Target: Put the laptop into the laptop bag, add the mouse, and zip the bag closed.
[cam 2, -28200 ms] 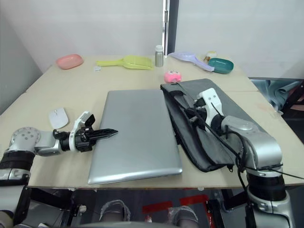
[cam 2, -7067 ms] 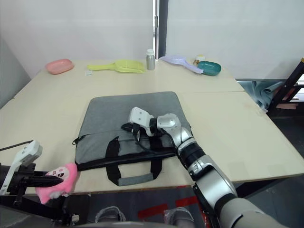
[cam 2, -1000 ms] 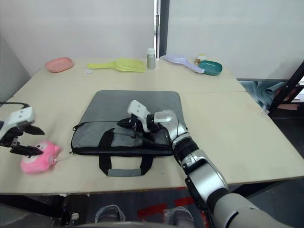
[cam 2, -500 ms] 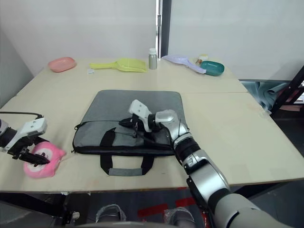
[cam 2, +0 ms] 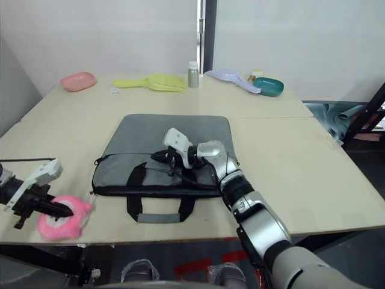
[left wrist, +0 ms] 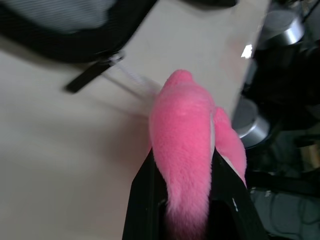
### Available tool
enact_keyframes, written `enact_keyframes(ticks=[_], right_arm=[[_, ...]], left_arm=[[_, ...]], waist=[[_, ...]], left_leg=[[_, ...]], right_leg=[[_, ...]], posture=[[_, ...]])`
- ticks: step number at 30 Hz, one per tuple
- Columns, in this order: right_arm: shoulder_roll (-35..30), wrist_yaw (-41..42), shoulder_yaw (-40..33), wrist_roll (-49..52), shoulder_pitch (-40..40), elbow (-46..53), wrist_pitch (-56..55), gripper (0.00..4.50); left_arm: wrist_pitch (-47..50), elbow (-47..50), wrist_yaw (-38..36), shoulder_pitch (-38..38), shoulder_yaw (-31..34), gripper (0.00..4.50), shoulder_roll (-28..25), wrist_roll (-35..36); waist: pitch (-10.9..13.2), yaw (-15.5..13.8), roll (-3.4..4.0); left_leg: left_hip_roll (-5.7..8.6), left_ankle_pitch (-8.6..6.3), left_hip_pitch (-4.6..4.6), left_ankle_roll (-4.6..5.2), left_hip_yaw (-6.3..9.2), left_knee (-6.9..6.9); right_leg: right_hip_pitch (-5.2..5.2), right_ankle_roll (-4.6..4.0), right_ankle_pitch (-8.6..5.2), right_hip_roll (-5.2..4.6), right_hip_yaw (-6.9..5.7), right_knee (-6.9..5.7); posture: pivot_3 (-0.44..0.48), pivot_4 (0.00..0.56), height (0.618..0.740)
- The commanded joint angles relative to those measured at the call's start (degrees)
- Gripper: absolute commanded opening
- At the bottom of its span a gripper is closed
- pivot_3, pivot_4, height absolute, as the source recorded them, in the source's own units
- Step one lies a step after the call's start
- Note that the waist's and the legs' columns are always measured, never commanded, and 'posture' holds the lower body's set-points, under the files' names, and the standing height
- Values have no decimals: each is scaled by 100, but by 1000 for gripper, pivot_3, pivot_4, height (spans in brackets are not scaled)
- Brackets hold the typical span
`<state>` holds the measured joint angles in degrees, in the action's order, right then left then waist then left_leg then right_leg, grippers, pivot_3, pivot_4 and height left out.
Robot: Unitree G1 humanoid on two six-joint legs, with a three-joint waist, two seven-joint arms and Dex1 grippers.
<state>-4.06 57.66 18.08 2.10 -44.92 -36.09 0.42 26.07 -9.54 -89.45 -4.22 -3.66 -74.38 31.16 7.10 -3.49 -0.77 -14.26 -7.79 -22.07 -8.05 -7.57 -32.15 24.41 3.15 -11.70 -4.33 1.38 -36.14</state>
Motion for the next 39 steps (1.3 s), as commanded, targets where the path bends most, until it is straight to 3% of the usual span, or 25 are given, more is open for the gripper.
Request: enact_keyframes(ticks=[1,4,14,22,35,39], right_arm=[[5,27,24,-9,129,7,139,0],[3,35,15,-12,128,23,165,0],[-101,124,175,-195,180,74,180,0],[-383,-191,1036,-1241,325,-94,-825,0],[-155,-292,1023,-1226,363,-426,-694,0],[-90,-354,1033,-1242,390,-447,-673,0]], left_arm=[[250,472,-4,454,440,18,-104,134],[377,717,99,714,603,18,47,162],[1022,1152,668,495,765,18,797,291],[1358,1511,1131,515,830,18,1246,335],[1741,2131,1449,566,775,18,1583,522],[1906,2464,1741,585,645,18,1910,625]], waist=[[1,20,2],[6,51,10],[6,53,13],[-9,49,17],[-44,113,25],[-58,123,35]], left_leg=[[0,0,1,0,-1,2],[0,0,1,0,-1,5],[1,0,7,0,-4,6],[4,0,17,0,-3,5],[4,0,27,1,-2,6],[4,0,25,1,-5,8]], right_leg=[[0,0,0,1,0,1],[-1,0,-1,3,1,6],[-5,0,-1,3,3,5],[-21,0,-1,1,4,7],[-29,1,-2,2,6,7],[-30,2,-2,2,8,13]], posture=[[0,150,740],[0,150,740],[0,150,740],[0,150,740],[0,150,740],[0,150,740]])
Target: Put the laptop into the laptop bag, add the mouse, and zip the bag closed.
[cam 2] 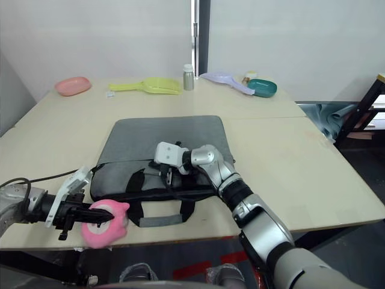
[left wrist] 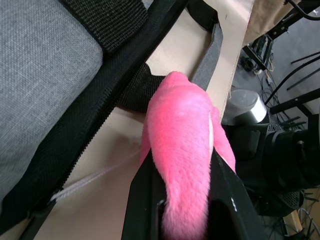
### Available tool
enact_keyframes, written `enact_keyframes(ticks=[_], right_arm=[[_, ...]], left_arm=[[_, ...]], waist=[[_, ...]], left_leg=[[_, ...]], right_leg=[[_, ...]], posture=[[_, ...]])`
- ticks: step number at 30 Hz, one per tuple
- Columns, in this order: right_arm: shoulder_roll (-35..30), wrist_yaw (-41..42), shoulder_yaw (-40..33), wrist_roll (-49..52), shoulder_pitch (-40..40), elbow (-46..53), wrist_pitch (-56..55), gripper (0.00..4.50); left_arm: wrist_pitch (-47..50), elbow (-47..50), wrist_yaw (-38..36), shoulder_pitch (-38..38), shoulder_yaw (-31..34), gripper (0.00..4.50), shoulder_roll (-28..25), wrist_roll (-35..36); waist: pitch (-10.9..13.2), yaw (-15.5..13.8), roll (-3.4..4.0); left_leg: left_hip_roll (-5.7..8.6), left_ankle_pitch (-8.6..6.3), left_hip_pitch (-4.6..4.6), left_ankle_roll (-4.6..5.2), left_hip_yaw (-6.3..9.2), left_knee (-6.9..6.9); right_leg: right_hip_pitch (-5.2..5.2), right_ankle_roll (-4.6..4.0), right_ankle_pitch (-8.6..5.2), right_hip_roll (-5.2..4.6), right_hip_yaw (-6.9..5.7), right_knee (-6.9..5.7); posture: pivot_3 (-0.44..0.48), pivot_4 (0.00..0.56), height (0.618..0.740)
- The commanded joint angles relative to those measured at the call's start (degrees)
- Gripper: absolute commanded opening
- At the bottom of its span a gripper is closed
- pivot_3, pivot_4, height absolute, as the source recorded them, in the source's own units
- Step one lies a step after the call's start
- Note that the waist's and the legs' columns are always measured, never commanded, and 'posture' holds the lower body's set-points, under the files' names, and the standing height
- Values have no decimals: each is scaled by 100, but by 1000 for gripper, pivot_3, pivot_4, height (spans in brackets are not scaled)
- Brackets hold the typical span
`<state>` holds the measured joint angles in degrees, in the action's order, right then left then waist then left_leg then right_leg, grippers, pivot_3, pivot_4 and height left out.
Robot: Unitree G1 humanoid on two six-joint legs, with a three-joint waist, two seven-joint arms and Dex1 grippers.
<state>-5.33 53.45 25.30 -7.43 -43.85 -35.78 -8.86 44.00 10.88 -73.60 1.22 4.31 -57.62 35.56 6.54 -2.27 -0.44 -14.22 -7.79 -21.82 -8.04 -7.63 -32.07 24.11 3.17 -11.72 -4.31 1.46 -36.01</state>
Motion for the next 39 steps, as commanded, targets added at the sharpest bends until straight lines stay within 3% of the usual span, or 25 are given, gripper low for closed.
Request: enact_keyframes(ticks=[1,14,30,37,39], right_arm=[[48,61,316,-291,287,-473,263,0],[198,-47,281,-287,200,-663,256,0],[273,-74,170,-205,80,-815,254,0],[235,-82,106,-191,70,-829,259,0],[219,-82,89,-187,60,-841,255,0]], left_arm=[[147,493,207,54,-175,18,296,209],[648,1140,1118,-212,-494,18,1334,442],[895,1005,1643,-935,-1063,18,2473,552],[784,867,1691,-724,-1079,18,2390,336],[532,719,1701,-630,-1058,954,2301,146]], waist=[[-5,6,2],[-26,45,26],[-31,113,38],[-31,149,41],[-31,148,41]], left_leg=[[0,0,0,0,0,0],[-1,0,5,0,0,7],[-1,-1,2,-1,-1,18],[0,-1,-2,-1,-1,27],[0,-1,-3,-2,-1,30]], right_leg=[[0,0,0,0,0,1],[-4,2,-1,4,4,-2],[6,4,-2,7,7,0],[14,4,-3,9,7,4],[14,6,-4,9,7,6]], posture=[[0,150,740],[0,150,740],[0,150,740],[0,150,740],[0,150,740]])
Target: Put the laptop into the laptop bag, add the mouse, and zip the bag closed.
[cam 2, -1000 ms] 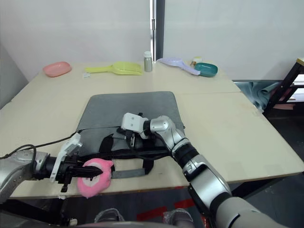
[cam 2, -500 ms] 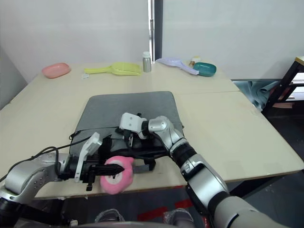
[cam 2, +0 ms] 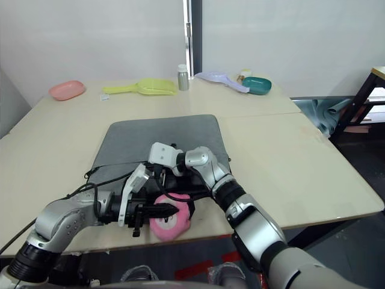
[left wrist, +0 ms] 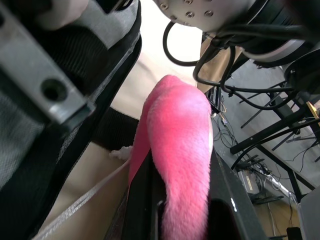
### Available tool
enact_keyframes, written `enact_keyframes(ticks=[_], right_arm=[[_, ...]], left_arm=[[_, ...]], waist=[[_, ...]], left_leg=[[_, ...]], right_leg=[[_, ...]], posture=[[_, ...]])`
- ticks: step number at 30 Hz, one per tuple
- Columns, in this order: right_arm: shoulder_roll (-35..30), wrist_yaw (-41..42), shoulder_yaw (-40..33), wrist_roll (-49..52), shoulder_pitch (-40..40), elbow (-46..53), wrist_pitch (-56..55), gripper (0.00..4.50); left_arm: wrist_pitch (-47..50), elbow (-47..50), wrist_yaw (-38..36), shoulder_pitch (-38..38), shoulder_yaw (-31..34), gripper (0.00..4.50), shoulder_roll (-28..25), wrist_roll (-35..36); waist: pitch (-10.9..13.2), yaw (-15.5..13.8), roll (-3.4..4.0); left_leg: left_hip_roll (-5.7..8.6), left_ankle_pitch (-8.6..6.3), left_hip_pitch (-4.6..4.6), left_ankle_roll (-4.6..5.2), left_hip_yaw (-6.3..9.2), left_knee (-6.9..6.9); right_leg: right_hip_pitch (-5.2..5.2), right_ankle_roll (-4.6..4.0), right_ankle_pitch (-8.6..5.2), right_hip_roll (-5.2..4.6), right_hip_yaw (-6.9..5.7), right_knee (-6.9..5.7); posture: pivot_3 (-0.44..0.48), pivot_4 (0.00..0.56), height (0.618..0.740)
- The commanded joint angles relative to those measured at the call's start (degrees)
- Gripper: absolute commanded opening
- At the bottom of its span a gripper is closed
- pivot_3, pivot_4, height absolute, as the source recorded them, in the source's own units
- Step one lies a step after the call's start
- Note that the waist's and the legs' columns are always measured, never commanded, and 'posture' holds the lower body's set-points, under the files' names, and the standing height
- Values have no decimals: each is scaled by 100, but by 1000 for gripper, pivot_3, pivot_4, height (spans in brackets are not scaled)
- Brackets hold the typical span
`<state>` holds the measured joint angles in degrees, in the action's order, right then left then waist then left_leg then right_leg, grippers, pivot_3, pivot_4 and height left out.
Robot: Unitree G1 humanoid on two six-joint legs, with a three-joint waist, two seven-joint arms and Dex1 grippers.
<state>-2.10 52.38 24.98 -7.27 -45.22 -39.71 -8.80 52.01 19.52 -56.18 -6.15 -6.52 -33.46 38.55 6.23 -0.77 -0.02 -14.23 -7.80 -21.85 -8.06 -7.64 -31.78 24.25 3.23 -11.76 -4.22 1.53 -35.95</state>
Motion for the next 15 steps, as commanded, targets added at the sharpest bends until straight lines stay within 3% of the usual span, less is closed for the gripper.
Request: enact_keyframes(ticks=[1,10,15], right_arm=[[-106,25,113,-205,192,-456,246,0],[-100,-22,91,-235,139,-522,194,0],[-109,-17,68,-204,167,-462,222,0]], left_arm=[[-363,-194,-38,134,25,1301,-136,-203],[-436,12,-159,672,651,4472,-629,126],[-438,226,-340,1391,1459,4472,-1173,407]], waist=[[0,-6,1],[2,4,4],[12,3,19]], left_leg=[[0,0,-1,0,0,3],[1,-1,-6,-1,-1,22],[0,-2,-8,-3,0,26]], right_leg=[[0,0,0,0,-1,2],[14,0,0,2,-2,9],[23,2,-1,2,-2,12]], posture=[[0,150,740],[0,150,740],[0,150,740]])
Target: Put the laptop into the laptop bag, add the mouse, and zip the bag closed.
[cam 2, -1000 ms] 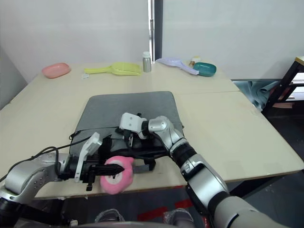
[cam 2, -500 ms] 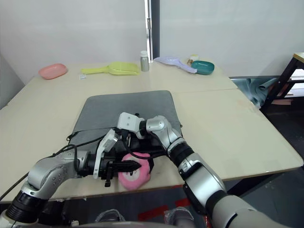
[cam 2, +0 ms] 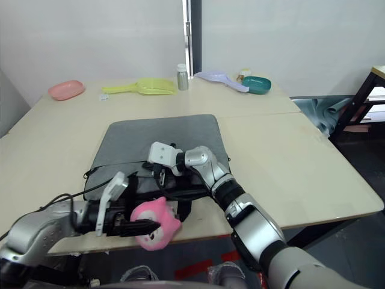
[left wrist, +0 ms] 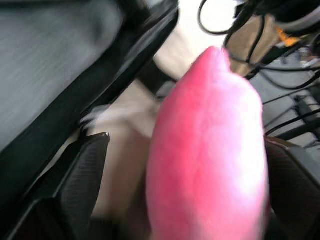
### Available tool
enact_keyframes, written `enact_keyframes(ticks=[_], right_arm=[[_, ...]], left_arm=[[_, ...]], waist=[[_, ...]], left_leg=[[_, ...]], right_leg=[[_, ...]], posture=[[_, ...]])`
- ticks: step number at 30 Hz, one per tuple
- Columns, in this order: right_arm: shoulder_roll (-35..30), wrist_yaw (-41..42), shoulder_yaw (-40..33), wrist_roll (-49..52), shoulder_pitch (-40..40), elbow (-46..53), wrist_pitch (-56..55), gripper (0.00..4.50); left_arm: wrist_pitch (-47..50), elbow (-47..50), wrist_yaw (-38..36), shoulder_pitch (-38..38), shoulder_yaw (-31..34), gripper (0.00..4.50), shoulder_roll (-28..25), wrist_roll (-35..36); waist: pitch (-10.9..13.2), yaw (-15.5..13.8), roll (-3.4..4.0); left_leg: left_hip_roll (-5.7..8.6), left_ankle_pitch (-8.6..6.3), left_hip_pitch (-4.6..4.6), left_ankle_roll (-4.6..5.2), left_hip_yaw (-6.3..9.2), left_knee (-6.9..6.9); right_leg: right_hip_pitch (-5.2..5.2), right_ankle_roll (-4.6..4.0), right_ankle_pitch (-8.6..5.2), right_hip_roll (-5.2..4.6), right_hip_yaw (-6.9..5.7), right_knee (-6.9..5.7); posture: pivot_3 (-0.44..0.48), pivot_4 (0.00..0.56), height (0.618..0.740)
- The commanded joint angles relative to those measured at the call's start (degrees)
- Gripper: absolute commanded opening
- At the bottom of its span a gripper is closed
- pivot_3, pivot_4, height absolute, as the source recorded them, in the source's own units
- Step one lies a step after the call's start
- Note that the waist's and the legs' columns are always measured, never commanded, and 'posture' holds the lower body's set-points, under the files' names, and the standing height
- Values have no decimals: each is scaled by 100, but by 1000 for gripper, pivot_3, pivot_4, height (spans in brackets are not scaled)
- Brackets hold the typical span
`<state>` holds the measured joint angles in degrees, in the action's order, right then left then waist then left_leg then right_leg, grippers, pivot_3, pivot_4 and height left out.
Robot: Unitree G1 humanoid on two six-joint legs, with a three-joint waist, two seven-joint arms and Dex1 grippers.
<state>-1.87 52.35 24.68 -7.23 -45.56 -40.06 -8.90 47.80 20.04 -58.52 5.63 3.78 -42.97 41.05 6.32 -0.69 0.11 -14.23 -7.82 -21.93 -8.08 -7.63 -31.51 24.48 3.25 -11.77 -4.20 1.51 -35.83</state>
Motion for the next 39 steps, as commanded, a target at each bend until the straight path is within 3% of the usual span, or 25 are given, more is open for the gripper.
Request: enact_keyframes(ticks=[1,6,10,13,21,24,25,27,30,35,37,39], right_arm=[[-130,-21,101,-210,209,-422,223,0],[-87,-51,95,-196,211,-444,154,0],[66,12,-206,174,161,-344,233,0],[482,59,-1034,1230,129,86,874,0],[573,118,-1935,2694,99,1781,2281,0],[140,200,-2184,3120,140,2609,2883,783],[-6,205,-2234,3223,166,2840,3042,1231],[-733,324,-2363,3327,319,3530,3480,1827],[-1893,605,-2365,3375,695,4349,4069,2931],[-3129,1002,-2872,4057,1519,5513,4632,4490],[-3560,1165,-3034,4275,1887,5950,4715,4500],[-3891,1261,-3258,4572,2293,6397,4841,4500]], left_arm=[[-70,163,-157,388,653,4472,-313,188],[-325,-172,-560,953,1517,4472,-704,243],[-455,-595,-727,880,2063,4472,-946,232],[-554,-957,-758,609,2401,4472,-1140,200],[-887,-1642,-796,-179,2269,4472,-1352,-114],[-1051,-1801,-897,-523,2095,4500,-1416,-234],[-1060,-1840,-927,-644,2038,4500,-1436,-251],[-1216,-1945,-939,-1120,1745,4500,-1445,-418],[-1358,-2119,-996,-1759,1375,3634,-1375,-589],[-1465,-2301,-1236,-2545,783,2039,-1168,-729],[-1579,-2449,-1332,-2885,513,1061,-1018,-851],[-1746,-2665,-1440,-3315,162,494,-754,-1018]], waist=[[7,-5,11],[18,-1,28],[28,-4,23],[41,-2,19],[78,-23,-11],[78,-133,-18],[78,-174,-18],[79,-229,-20],[85,-457,-28],[86,-480,-27],[87,-457,-25],[87,-474,-25]], left_leg=[[0,0,0,0,0,0],[0,-1,-2,-1,1,6],[0,-1,-3,-1,2,13],[0,-1,-12,-1,-1,20],[-3,2,-59,-9,0,23],[-6,-2,-79,-12,8,25],[-8,5,-83,-24,11,25],[-9,6,-85,-27,12,25],[-7,-1,-87,-38,25,11],[-6,-4,-76,-49,16,-10],[-5,-2,-75,-46,11,-31],[-5,-2,-71,-43,8,-41]], right_leg=[[0,1,-1,0,0,1],[6,5,-3,1,1,10],[11,18,-11,3,0,11],[27,-1,1,5,2,11],[47,-7,8,15,-5,61],[47,42,38,20,-22,80],[47,47,39,23,-26,88],[45,49,36,24,-28,91],[34,54,38,19,-36,90],[36,58,40,18,-16,53],[36,16,17,17,-4,42],[35,15,18,15,2,30]], posture=[[0,150,740],[0,150,740],[0,150,740],[0,150,740],[0,150,740],[0,150,740],[0,150,740],[0,150,740],[0,150,740],[0,150,740],[0,150,740],[0,150,740]])
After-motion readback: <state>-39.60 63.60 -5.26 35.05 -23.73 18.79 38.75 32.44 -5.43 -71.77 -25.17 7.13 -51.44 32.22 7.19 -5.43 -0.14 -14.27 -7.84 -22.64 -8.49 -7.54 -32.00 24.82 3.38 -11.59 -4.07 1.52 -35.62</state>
